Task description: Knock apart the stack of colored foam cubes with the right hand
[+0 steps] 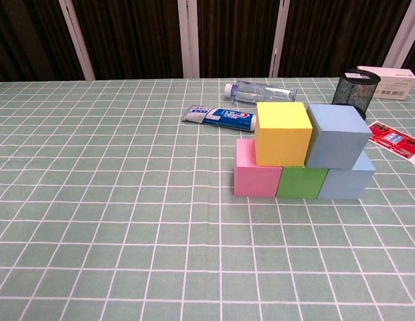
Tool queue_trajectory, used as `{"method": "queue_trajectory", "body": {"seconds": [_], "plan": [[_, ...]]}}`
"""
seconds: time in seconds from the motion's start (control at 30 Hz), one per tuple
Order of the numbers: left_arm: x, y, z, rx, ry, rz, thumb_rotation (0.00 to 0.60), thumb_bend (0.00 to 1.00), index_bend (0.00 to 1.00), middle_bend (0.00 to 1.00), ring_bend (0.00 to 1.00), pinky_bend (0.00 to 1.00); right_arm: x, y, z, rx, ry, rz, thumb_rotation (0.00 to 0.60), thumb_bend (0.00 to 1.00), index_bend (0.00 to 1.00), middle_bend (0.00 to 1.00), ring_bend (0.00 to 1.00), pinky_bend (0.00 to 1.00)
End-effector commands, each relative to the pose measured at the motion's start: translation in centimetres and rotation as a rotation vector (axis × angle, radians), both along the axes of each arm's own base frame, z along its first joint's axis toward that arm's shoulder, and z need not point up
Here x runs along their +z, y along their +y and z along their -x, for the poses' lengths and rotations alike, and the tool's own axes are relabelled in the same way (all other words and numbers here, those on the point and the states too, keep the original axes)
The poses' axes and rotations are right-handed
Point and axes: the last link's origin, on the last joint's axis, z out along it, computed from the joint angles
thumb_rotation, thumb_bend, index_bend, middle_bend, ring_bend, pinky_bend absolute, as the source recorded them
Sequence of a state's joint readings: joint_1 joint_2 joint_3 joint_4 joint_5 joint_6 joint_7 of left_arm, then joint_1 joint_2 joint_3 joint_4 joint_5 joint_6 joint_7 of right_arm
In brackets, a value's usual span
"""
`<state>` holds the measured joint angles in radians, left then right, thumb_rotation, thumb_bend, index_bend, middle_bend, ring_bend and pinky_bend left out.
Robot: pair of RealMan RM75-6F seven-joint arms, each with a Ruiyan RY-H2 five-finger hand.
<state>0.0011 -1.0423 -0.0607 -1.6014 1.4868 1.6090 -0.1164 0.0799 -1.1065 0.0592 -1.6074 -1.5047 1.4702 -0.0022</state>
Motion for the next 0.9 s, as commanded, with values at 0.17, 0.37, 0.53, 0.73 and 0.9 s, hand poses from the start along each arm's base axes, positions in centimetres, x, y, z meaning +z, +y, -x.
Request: {"method": "queue_trajectory", "body": {"seconds": [0.17,0.37,0.53,0.73,0.9], "plan": [[0.0,0.3,0.2,0.021,-0.004,0.001,0.600,0.19,0.16,0.00,0.00,0.00,0.1,-0.1,0.0,-0.002,-0.025,0.003,0.600,0.13,0.07,0.00,0.00,0.02],[-0.4,0.2,-0.2,0.004,0.010,0.006,0.600,0.19,0.16,0.00,0.00,0.00,0.1,0.0,0.1,0.000,-0.049,-0.011,0.600,0.13,0.06,0.00,0.00,0.01],[-0.8,-0.1,-0.7,-0.025,0.017,0.009,0.600,0.19,0.16,0.00,0.00,0.00,-0.1,0.3,-0.2,0.026,-0.124,-0.091,0.600,0.13,0.06,0.00,0.00,0.00],[-1.2,-0.2,-0.9,-0.028,0.024,0.002,0.600,0.19,0.16,0.00,0.00,0.00,-0.4,-0.3,-0.1,0.045,-0.205,-0.151,0.600,0.13,0.06,0.00,0.00,0.00],[-1.2,-0.5,-0.9,-0.016,0.019,0.003,0.600,0.19,0.16,0.00,0.00,0.00,-0.9,-1.1,0.3,0.031,-0.257,-0.183,0.600,0.12,0.06,0.00,0.00,0.00]]}}
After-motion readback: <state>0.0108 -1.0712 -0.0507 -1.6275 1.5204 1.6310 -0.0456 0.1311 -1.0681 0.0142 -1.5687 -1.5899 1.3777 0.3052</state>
